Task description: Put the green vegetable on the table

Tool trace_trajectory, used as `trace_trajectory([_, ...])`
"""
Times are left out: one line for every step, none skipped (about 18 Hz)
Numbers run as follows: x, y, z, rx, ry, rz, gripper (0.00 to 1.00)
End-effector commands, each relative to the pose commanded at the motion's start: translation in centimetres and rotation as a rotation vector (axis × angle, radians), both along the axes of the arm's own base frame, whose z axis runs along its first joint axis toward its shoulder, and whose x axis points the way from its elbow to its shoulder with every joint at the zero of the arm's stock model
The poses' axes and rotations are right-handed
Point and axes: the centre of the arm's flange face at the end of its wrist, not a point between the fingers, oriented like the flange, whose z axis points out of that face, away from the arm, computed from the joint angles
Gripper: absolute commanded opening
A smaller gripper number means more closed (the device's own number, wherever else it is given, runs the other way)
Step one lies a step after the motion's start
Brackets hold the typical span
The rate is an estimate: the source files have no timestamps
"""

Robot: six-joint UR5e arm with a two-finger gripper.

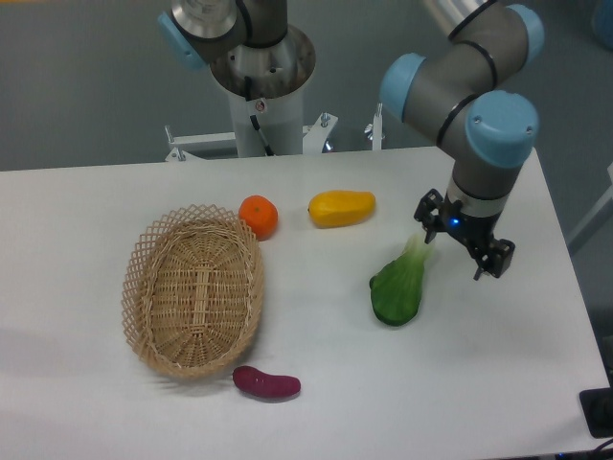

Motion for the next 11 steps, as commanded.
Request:
trace_trajectory([-0.6, 0.3, 0.3, 0.007, 0.008, 0.000, 1.00])
trace_trajectory([-1.4, 0.8, 0.5, 0.019, 0.015, -0.001, 1.00])
trace_trajectory([-2.1, 1.4, 0.8, 0.035, 0.020, -0.004, 1.00])
trace_trajectory([-2.6, 1.8, 1.0, 0.040, 0.018, -0.005, 1.00])
trace_trajectory([-2.8, 2.0, 1.1, 0.034, 0.011, -0.006, 1.00])
trace_trajectory([-2.9, 2.0, 1.1, 0.030, 0.006, -0.006, 1.00])
trace_trajectory([-2.9, 2.2, 1.0, 0.030, 0.006, -0.009, 1.00])
trace_trajectory([-3.2, 2.1, 1.0, 0.030, 0.006, -0.007, 1.00])
trace_trajectory([-3.4, 2.3, 1.2, 0.031, 0.011, -0.007, 1.00])
trace_trajectory([-3.5, 2.3, 0.8, 0.027, 0.006, -0.007, 1.00])
trace_trajectory([-3.6, 2.3, 0.7, 0.021, 0.007, -0.006, 1.00])
